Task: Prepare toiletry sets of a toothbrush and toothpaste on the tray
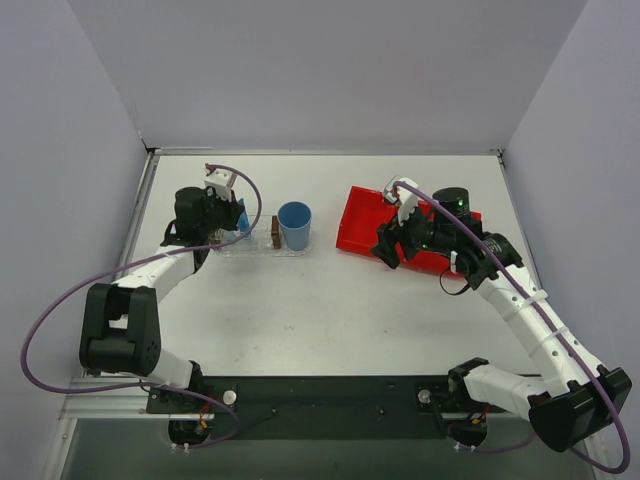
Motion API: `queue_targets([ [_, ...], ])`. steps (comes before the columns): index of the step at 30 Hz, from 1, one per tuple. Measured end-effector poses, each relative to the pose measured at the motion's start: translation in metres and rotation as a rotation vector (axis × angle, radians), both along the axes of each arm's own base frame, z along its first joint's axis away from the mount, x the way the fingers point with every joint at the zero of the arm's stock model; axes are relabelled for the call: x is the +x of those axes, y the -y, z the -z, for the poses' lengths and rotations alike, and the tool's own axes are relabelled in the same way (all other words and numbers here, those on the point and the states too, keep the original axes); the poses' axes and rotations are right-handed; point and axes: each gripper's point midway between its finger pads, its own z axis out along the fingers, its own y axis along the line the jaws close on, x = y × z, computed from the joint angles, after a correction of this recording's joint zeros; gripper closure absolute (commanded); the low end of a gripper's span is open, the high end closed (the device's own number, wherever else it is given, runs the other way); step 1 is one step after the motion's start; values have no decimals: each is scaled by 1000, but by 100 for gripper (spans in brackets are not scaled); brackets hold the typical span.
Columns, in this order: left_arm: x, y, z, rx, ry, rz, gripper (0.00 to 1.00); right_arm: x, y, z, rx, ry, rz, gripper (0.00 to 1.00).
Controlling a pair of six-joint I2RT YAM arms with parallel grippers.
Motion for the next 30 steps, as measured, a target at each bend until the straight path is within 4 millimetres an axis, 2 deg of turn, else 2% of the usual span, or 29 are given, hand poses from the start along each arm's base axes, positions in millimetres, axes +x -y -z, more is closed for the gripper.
queue_targets([
  [15, -1, 2, 3, -3, -10, 11, 100, 1, 0, -1, 2, 4, 0, 39],
  [22, -1, 3, 5, -4, -14, 18, 91, 0, 0, 1, 1, 1, 0, 39],
  [30, -1, 3, 5, -2, -13, 18, 87, 0, 0, 4, -2, -5, 0, 39],
])
